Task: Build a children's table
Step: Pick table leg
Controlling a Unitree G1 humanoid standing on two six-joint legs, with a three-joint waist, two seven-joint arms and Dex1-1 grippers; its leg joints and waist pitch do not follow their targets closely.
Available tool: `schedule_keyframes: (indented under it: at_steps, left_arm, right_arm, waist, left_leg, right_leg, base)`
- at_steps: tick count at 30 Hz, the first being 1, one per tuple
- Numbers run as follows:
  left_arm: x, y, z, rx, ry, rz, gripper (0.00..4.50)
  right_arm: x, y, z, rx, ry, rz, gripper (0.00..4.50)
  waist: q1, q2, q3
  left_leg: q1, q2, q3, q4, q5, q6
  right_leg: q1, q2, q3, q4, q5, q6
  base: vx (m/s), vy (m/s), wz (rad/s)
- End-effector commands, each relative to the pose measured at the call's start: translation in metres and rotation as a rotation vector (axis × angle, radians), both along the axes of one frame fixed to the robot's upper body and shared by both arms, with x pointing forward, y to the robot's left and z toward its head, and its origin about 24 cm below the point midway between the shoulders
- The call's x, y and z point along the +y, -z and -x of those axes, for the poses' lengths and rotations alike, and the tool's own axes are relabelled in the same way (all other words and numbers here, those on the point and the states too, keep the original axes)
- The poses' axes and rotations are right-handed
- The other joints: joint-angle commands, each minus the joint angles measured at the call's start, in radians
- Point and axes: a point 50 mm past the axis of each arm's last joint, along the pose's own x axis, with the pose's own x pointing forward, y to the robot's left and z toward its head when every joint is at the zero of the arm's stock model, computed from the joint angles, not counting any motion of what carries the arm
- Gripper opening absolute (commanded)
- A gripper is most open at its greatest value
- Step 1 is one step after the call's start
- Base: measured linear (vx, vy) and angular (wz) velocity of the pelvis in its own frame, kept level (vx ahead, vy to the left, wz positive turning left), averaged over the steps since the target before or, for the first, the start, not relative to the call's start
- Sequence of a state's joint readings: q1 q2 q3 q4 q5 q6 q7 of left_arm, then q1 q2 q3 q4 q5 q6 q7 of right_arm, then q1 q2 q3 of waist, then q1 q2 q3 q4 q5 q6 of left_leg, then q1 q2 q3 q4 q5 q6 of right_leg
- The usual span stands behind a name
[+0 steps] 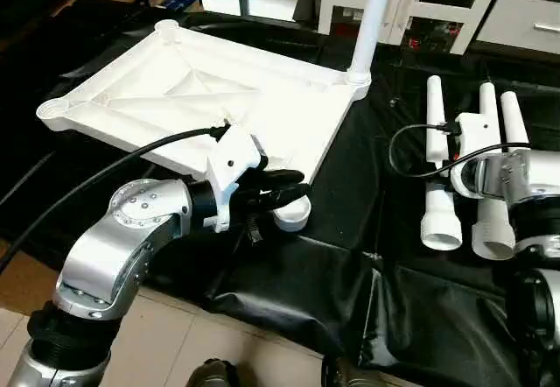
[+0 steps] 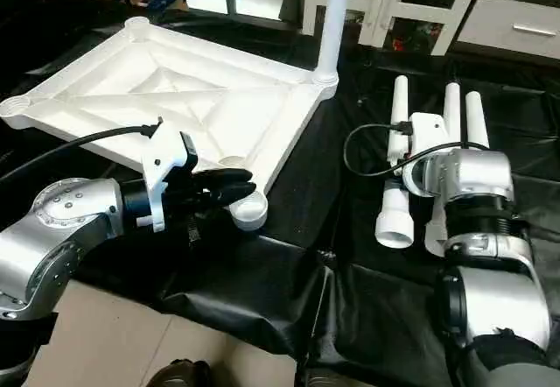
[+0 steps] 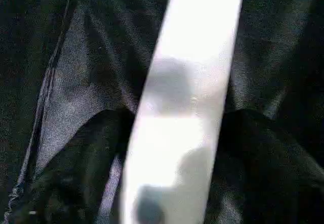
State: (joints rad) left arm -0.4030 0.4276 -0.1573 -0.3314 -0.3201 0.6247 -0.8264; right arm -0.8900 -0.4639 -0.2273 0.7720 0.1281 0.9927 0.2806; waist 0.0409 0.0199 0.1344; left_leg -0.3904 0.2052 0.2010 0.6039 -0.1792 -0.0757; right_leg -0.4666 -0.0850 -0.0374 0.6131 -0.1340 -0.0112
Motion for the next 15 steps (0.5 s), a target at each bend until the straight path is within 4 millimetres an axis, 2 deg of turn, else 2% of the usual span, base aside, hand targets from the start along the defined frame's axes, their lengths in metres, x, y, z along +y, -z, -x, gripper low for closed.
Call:
schedule_keyframes:
  at_steps: [1, 8, 15]
  left_arm:
    - [-0.003, -0.003, 0.001, -0.020, 0.015, -0.010, 0.90]
    - [-0.002, -0.003, -0.001, -0.022, 0.000, -0.016, 0.90]
    - [-0.001, -0.004, -0.001, -0.029, -0.005, -0.019, 0.90]
  right_arm:
    - [0.000, 0.012, 0.006, 0.064, 0.015, -0.068, 3.29]
    - [-0.006, 0.022, 0.013, 0.099, 0.079, -0.279, 2.78]
    - [-0.013, 0.024, 0.015, 0.099, 0.107, -0.285, 2.17]
  waist:
    - [0.005, -0.017, -0.093]
    - [0.008, -0.021, -0.094]
    - [0.012, -0.021, -0.094]
  left_leg:
    - [0.013, -0.002, 0.003, -0.054, -0.091, 0.063]
    - [0.013, -0.001, 0.004, -0.052, -0.102, 0.071]
    - [0.014, 0.000, 0.003, -0.052, -0.112, 0.058]
  right_leg:
    - [0.082, -0.020, 0.027, -0.055, -0.152, -0.252]
    - [0.082, -0.019, 0.025, -0.055, -0.159, -0.259]
    - [0.081, -0.019, 0.024, -0.058, -0.178, -0.255]
  base:
    - [0.000, 0.000, 0.00]
    - [0.000, 0.000, 0.00]
    - [0.000, 0.000, 0.00]
